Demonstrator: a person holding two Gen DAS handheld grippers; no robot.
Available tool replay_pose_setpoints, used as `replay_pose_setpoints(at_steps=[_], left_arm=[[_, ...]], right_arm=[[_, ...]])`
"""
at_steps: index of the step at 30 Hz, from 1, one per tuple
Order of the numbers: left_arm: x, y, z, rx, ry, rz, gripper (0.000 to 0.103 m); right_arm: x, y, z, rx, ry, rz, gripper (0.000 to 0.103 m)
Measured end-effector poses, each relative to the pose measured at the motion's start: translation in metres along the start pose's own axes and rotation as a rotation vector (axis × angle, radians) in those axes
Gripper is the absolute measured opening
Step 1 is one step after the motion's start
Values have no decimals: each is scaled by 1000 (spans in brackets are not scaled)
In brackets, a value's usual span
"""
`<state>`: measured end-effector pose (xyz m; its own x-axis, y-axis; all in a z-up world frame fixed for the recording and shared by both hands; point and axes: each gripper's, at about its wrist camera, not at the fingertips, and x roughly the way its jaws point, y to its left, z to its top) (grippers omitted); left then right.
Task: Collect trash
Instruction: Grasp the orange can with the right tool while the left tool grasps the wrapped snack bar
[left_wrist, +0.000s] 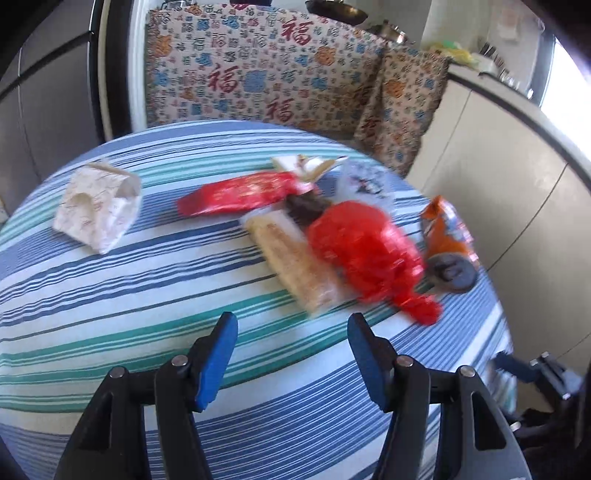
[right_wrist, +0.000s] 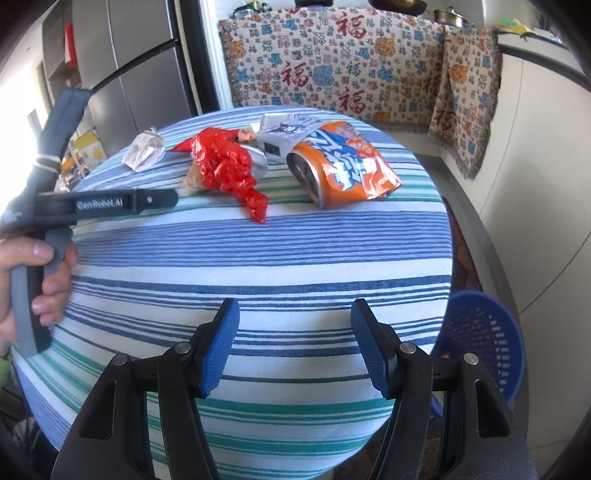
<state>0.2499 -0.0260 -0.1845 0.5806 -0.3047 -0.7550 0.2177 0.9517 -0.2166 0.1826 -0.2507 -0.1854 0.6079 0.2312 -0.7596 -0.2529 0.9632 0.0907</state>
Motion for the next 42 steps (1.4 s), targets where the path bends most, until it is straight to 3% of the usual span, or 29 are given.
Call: replay_pose_setpoints(at_steps=[5, 9, 11, 16, 18, 19, 23, 28, 32, 34, 36, 38, 39, 42], left_arm=[[15, -4, 18, -20, 7, 46, 64], [23, -2, 26, -38, 14, 85, 64], [28, 1, 30, -46, 21, 86, 64], [36, -1, 36, -4, 29, 85, 64], [35, -3, 35, 28, 27, 71, 46], [35, -4, 34, 44, 36, 59, 33], [29, -3, 30, 100, 57, 54, 24], [9, 7, 19, 153, 106, 19, 21], [-8, 14, 5, 197, 140, -10, 22], [-13, 15, 0, 211, 145, -19, 23], [-16, 16, -4, 211, 134, -22, 26], [-16, 15, -5, 203, 128, -16, 49], [-16, 14, -5, 197, 116, -5, 56], [-18, 12, -2, 177, 87, -7, 60]], right_arm=[[-4, 1, 1, 1, -25, -28, 66], [-10, -20, 8, 62, -67, -74, 84], [-10, -32, 15, 85, -79, -72, 84], [10, -49, 50, -4, -69, -22, 98], [20, -56, 58, -30, -57, 1, 98], [25, -60, 62, -32, -53, 7, 98], [37, -71, 72, -34, -53, 62, 99], [47, -58, 80, -121, -44, 97, 99], [55, -51, 86, -187, -33, 89, 99], [58, -49, 88, -203, -7, 104, 84], [56, -49, 89, -198, 9, 109, 83], [51, -46, 86, -191, 20, 139, 82], [48, -44, 84, -193, 23, 142, 82], [42, -36, 79, -191, 31, 128, 82]])
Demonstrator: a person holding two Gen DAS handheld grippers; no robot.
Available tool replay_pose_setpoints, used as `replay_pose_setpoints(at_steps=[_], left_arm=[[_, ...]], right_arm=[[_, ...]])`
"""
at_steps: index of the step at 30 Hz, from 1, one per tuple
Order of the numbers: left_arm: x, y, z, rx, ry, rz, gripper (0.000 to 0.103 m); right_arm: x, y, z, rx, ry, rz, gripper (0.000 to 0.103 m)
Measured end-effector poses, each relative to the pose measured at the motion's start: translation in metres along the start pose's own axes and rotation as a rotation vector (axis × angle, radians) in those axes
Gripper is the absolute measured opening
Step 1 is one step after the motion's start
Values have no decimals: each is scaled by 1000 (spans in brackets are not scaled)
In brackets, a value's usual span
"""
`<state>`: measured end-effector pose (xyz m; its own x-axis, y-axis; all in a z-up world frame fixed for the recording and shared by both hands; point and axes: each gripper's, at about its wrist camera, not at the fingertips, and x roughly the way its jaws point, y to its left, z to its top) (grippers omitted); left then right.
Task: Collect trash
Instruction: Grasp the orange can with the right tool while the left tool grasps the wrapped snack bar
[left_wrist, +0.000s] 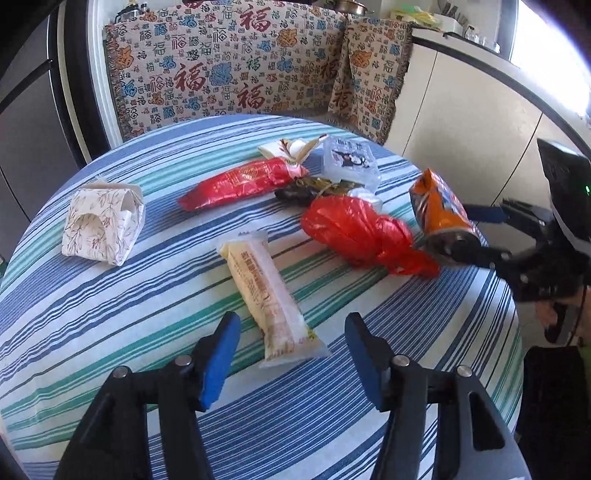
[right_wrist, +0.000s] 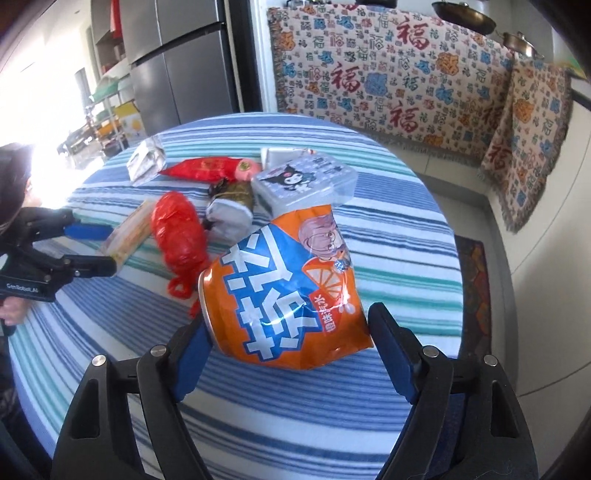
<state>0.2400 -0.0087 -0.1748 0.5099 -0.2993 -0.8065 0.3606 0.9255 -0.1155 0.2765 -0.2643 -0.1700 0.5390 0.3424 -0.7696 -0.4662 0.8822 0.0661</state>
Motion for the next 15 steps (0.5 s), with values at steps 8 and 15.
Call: replay_pose_setpoints(at_steps=[8, 15], left_arm=[[11, 6, 10, -65, 18, 70, 60], [5, 9, -1, -76, -8, 91, 20]], right_arm=[[-14, 11, -2, 47, -25, -13, 82], [-18, 1, -3, 124, -22, -2, 82]])
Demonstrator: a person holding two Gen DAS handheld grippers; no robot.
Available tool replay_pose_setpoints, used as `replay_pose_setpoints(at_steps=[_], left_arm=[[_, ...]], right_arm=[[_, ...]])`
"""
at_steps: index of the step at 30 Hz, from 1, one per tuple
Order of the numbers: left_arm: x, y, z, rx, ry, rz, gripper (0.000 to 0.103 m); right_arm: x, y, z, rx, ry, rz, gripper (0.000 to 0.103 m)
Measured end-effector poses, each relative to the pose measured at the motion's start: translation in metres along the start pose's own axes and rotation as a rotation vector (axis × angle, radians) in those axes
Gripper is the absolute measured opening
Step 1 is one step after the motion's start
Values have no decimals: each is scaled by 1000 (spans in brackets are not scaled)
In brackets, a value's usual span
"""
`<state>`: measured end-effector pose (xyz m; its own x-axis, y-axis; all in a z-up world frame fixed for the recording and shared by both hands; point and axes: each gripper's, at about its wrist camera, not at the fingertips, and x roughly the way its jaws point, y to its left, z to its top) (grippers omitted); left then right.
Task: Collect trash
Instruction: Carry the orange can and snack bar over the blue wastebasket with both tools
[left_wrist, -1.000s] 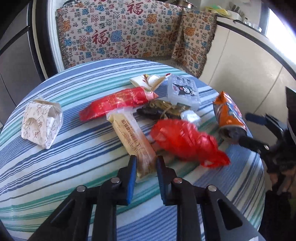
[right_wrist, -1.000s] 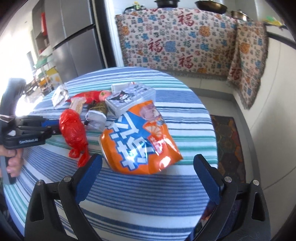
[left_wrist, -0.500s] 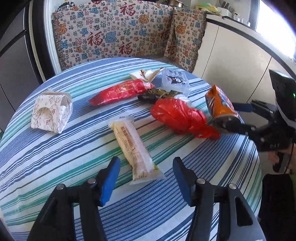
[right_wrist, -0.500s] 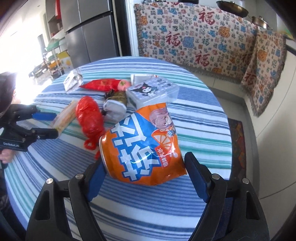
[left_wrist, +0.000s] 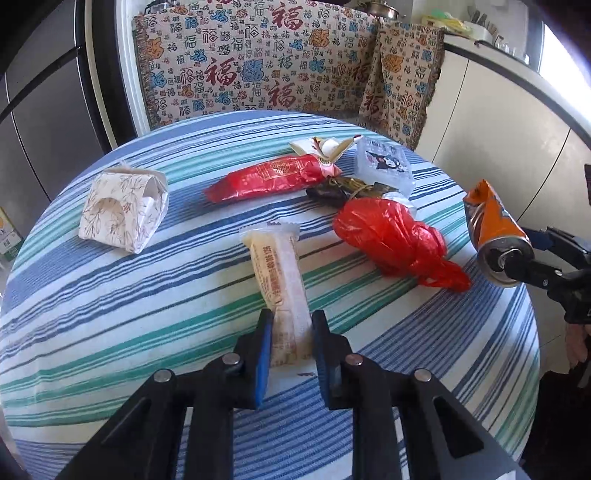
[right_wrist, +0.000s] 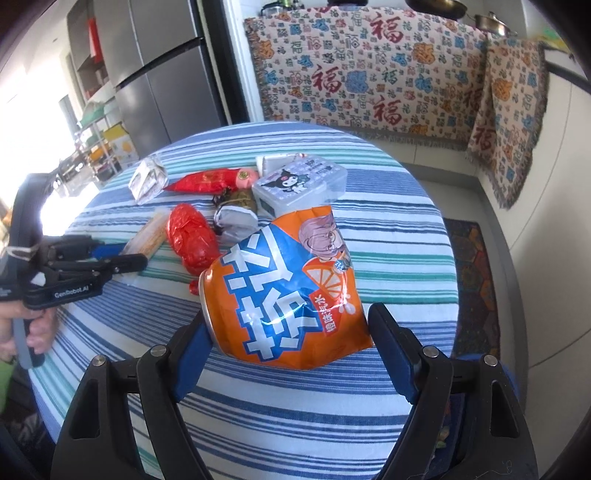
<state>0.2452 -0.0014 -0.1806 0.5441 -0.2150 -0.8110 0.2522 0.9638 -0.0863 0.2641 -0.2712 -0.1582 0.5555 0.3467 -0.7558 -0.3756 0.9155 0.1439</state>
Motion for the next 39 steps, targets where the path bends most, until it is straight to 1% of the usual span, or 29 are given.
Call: replay_pose_setpoints(at_steps=[3, 7, 14, 18, 21, 24, 30, 35, 39], left_arm=[[-12, 1, -5, -10, -21, -7, 20], [-29, -6, -8, -14, -43, -36, 20], [-49, -32, -4, 9, -69, -82, 20], [-61, -54, 0, 38, -84, -118, 20], [-63, -78, 6, 71, -82, -158, 20], [-59, -109, 12, 111, -80, -198, 20], [-44, -183, 30, 198, -68, -284, 20], [-17, -244, 47, 234, -37, -359, 20], [8, -286, 57, 254, -15, -389, 20]], right_arm=[[-6, -4, -2, 33, -6, 13, 82], [-18, -8, -5, 63, -19, 19, 82], [-36, -16, -14, 95, -38, 11, 82], [-44, -19, -16, 111, -47, 11, 82], [-55, -25, -18, 137, -64, 15, 82], [-67, -37, -22, 173, -81, 1, 82], [-95, -70, -36, 249, -101, -60, 82], [-114, -114, -53, 341, -76, -137, 82], [-119, -150, -62, 408, -34, -190, 82]])
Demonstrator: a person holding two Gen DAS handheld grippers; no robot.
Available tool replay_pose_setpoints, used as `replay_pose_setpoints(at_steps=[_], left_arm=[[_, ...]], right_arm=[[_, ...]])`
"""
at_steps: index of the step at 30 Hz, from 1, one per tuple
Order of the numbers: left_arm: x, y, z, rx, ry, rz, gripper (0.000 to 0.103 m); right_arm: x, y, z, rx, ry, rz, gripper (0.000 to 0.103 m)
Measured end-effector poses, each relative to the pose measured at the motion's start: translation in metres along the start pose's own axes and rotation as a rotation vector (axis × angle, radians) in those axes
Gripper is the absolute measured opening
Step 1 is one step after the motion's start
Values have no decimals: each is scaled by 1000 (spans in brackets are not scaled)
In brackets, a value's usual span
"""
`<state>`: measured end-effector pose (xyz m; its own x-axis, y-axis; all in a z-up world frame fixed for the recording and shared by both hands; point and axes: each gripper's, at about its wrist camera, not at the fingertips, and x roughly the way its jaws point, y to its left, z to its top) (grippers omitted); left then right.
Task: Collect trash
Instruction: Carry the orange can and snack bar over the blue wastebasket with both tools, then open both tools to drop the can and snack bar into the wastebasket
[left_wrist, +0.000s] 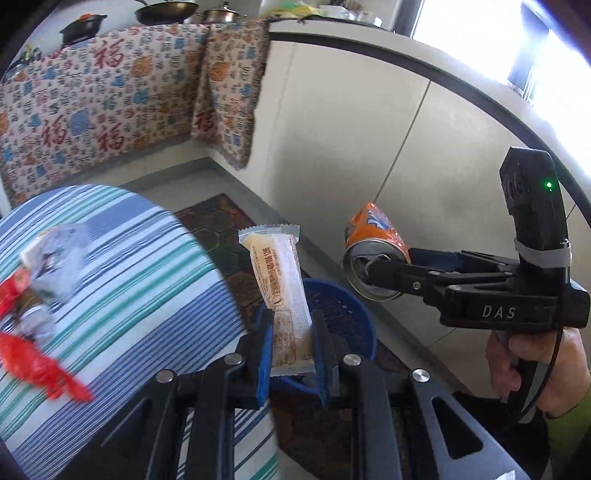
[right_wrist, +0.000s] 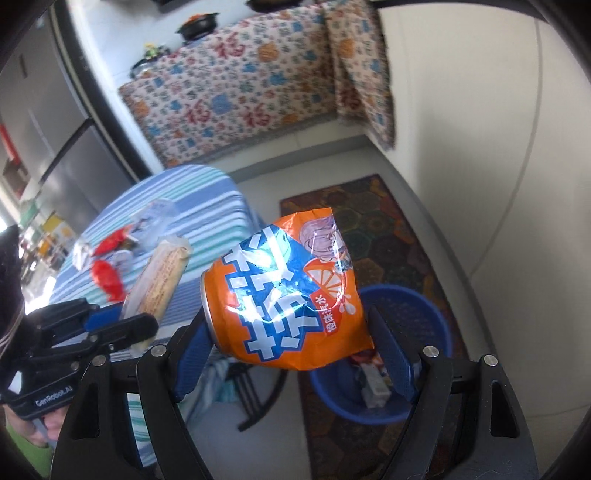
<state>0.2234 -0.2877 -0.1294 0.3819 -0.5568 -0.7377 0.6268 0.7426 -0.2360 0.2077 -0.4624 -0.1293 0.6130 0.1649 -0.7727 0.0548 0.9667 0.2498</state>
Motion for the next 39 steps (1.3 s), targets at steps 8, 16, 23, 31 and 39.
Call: replay_pose_setpoints(at_steps=[8, 16, 23, 31, 39], left_arm=[[69, -28, 8, 3, 60, -23, 20], [126, -42, 0, 21, 134, -4, 20], [156, -46, -9, 26, 175, 2, 20], [180, -50, -14, 53, 212, 0, 31], [184, -44, -8, 28, 188, 20, 57]], right_arm=[[13, -69, 5, 145, 50, -58, 82], [42, -116, -2, 275, 106, -72, 82], [57, -145, -12, 379, 138, -43, 83], [73, -153, -11, 420, 160, -18, 86], [72, -162, -9, 443, 129, -29, 89]])
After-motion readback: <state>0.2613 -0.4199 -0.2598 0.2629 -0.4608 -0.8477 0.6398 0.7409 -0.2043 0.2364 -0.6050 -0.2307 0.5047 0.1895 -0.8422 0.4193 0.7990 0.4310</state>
